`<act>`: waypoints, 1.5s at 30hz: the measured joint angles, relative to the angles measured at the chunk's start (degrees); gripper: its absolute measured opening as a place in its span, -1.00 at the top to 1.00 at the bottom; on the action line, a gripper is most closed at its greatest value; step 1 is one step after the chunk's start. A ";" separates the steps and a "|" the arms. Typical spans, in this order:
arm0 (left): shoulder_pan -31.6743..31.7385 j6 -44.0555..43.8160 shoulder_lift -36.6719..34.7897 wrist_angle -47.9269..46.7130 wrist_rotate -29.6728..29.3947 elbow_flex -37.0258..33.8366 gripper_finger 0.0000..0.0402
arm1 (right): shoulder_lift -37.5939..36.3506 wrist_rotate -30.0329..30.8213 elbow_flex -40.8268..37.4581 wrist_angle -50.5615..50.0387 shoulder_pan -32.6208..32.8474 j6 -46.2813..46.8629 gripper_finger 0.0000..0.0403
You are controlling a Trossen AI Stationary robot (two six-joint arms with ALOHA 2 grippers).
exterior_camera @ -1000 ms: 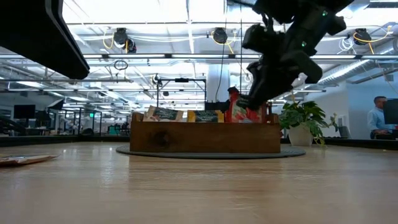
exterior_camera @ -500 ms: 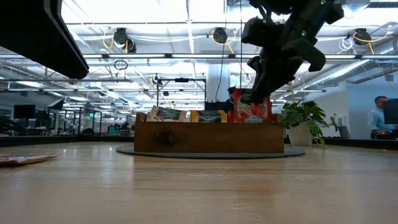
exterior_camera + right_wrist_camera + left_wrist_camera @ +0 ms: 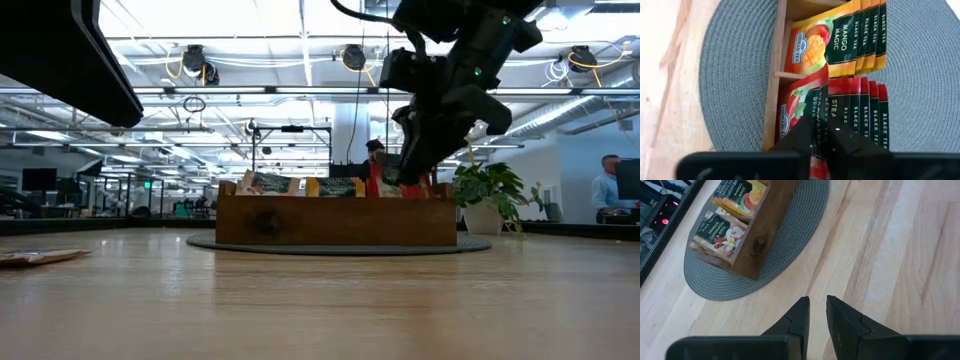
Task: Pick & Place Tea
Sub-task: Put the red tea bag into the right section of the wooden organizer, then put the brown tea bag into the left section of the wooden organizer
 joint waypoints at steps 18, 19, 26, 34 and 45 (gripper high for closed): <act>0.00 4.27 0.02 -0.59 0.63 0.00 0.64 | -4.71 10.92 4.25 -0.76 2.23 -2.19 -0.05; 0.00 6.10 -0.11 -1.13 1.69 0.00 0.64 | -5.81 11.24 4.94 -0.11 2.94 -2.14 -0.04; -1.71 -0.42 -7.08 -6.17 12.03 0.32 0.64 | -10.23 3.19 4.40 10.62 10.27 -1.62 0.21; -11.81 -14.40 -11.07 -5.81 5.90 0.17 0.64 | -4.82 -3.29 -4.74 25.33 18.32 -4.24 0.78; -10.03 -16.25 -0.42 -3.37 5.51 0.09 0.64 | 4.07 -4.38 -15.51 58.19 20.48 -9.51 0.98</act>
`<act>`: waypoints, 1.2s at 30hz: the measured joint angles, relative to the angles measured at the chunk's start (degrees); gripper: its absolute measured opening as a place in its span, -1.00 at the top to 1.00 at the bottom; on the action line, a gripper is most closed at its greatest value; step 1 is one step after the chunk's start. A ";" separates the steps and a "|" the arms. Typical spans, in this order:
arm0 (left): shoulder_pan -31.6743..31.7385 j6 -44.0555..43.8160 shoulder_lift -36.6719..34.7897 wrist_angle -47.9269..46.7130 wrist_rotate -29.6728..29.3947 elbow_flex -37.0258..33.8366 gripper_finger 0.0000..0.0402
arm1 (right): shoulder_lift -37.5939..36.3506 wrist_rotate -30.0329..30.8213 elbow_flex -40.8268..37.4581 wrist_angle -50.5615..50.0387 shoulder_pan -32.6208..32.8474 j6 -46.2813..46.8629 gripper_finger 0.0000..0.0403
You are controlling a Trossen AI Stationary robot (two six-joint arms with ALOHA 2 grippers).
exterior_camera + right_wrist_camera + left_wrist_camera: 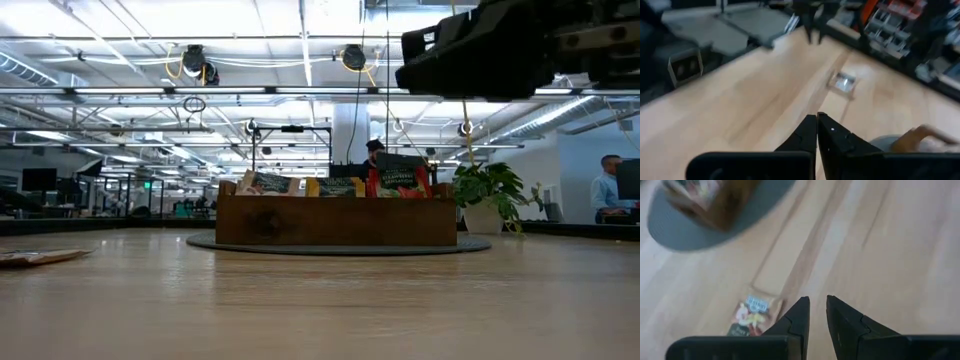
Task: Pick & Place Tea
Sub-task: Put the brown tea bag into the left section of the wooden organizer
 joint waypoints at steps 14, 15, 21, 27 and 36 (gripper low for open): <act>7.52 -7.45 1.07 -6.08 8.60 -0.02 0.64 | 1.80 -0.04 -0.01 0.82 -0.02 -1.57 0.99; 7.92 -8.01 1.07 -5.93 9.34 -0.02 0.64 | 1.80 -0.04 -0.01 0.86 -0.02 -1.54 0.99; 10.04 -9.38 1.05 -5.59 16.55 -1.28 0.64 | 1.78 -0.04 -0.01 0.51 -0.02 -1.41 1.00; 12.02 -9.95 1.05 -0.26 21.86 -7.51 0.64 | 1.78 -0.04 -0.01 0.50 -0.02 -1.41 1.00; 13.54 1.34 0.55 11.00 18.90 -12.17 0.64 | 1.78 -0.01 0.01 0.46 -0.02 -1.37 1.00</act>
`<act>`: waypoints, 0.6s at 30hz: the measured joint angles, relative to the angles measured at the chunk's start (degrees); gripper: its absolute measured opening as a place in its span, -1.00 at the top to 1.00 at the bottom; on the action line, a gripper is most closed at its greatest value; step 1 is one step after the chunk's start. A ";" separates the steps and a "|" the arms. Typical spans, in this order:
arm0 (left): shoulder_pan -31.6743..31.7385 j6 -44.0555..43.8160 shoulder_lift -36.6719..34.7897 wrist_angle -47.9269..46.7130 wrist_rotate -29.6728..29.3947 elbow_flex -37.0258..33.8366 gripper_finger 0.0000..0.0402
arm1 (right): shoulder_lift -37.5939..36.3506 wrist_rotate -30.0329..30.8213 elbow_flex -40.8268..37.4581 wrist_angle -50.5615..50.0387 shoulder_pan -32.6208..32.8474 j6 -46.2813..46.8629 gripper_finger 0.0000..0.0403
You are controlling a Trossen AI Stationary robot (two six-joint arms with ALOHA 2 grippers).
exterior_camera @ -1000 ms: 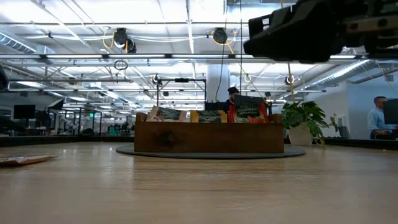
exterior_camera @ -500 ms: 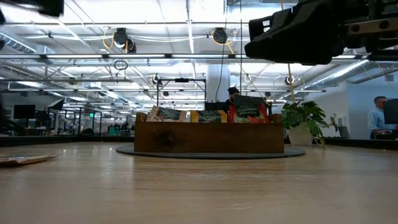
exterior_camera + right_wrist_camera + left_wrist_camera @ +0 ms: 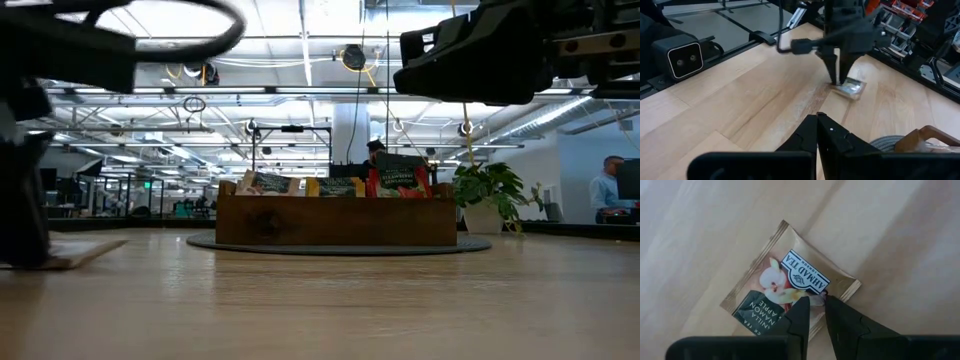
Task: Pick & Place Tea
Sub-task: Put the brown tea bag into the left section of the wooden organizer
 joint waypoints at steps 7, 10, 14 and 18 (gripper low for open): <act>-0.93 13.32 0.12 6.81 -1.44 -0.01 0.64 | 0.00 -0.01 0.00 -0.02 -0.02 1.68 0.99; -2.39 18.10 0.21 7.95 -1.21 -0.01 0.64 | 0.00 -0.02 0.00 -0.07 -0.02 1.76 1.00; -4.96 25.97 0.26 10.10 -1.40 0.00 0.64 | 0.00 -0.02 0.00 -0.33 -0.03 2.74 1.00; -6.79 30.14 0.33 10.70 -1.42 0.90 0.64 | 0.00 -0.02 0.00 -0.54 -0.02 2.80 1.00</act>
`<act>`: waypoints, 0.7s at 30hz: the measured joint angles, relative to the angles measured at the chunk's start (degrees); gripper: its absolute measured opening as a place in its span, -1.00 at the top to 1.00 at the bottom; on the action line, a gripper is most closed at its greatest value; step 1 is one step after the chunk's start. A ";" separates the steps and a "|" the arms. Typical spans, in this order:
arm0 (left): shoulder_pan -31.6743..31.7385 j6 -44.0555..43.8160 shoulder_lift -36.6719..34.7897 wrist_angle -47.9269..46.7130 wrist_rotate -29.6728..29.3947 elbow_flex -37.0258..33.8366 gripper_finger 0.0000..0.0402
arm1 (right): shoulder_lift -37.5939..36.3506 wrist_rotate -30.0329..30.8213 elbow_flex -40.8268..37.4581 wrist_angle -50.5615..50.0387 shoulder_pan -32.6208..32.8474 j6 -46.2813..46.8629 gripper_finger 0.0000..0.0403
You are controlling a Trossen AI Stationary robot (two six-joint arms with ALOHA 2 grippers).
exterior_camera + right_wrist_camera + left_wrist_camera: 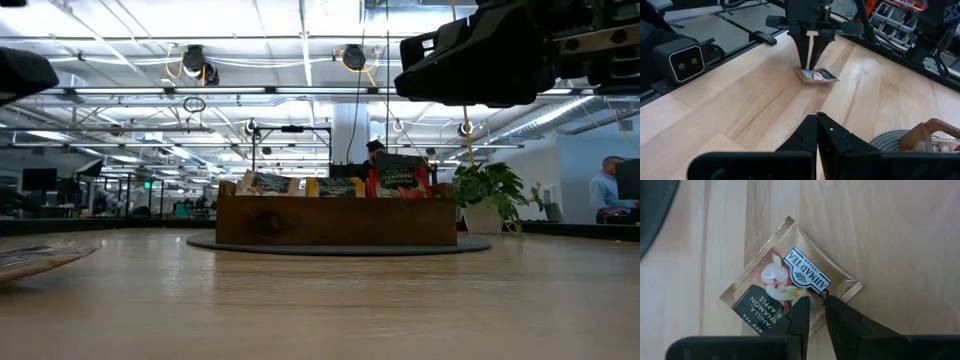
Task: Pick & Place Tea
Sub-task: Put the brown tea bag into the left section of the wooden organizer
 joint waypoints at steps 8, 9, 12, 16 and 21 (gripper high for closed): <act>-2.95 4.27 -0.31 -1.40 -7.40 6.98 0.64 | 0.00 0.00 0.02 0.08 0.00 0.00 0.99; -3.10 3.90 -0.31 -1.91 -7.49 7.69 0.64 | 0.00 0.00 0.00 0.06 0.00 0.00 0.99; -3.21 -0.05 -0.31 -2.53 -6.52 8.39 0.64 | 0.00 0.00 0.00 0.06 0.00 0.00 1.00; -3.79 -11.28 -0.35 -5.68 -0.27 8.47 0.64 | 0.00 0.00 0.00 0.06 0.00 0.25 0.99; -5.55 -24.52 -0.42 -8.37 7.65 7.21 0.64 | 0.00 0.00 0.02 -0.15 0.00 1.68 1.00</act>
